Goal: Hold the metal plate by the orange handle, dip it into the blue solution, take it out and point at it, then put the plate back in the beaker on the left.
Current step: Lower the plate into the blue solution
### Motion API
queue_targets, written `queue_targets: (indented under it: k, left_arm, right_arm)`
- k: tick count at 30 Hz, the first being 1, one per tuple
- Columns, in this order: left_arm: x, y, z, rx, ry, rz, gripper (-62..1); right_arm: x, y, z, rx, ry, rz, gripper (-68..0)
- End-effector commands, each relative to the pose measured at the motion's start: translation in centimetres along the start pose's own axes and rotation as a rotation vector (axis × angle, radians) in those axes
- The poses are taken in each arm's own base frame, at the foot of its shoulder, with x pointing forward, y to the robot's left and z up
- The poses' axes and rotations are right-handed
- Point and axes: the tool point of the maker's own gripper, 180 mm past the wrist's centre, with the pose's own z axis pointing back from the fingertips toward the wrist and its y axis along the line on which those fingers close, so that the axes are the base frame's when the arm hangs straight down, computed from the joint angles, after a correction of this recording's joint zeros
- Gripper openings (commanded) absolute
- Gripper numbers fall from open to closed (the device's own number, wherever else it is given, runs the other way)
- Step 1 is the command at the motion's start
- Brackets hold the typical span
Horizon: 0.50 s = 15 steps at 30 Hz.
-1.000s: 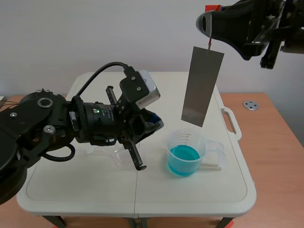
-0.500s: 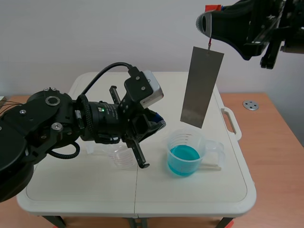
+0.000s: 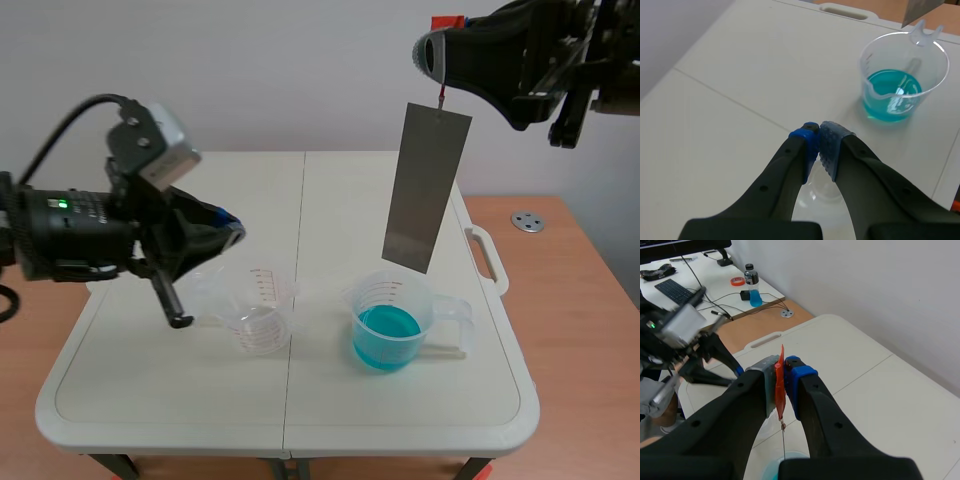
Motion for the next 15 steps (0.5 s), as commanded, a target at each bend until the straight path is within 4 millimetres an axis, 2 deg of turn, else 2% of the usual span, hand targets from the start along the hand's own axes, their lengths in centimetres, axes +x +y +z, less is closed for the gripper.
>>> queue_targets:
  k: [1,7,12,15]
  left_arm:
    - [0.4,0.4,1.6,0.014,-0.013,-0.001,-56.2]
    - [-1.9,2.6,7.8,0.094,0.085,0.016,-56.2]
    - [-6.5,2.8,12.3,0.143,0.251,0.046,-56.2]
    - [-9.5,1.8,14.4,0.164,0.342,0.1,-56.2]
  right_arm:
    - [0.9,0.1,0.1,0.012,-0.022,0.023,-66.2]
    - [0.2,-0.5,0.2,0.002,-0.014,-0.004,-66.2]
    - [-0.8,-1.2,0.1,-0.01,-0.009,-0.041,-66.2]
    - [-1.5,-1.0,-0.2,0.0,0.003,-0.059,-66.2]
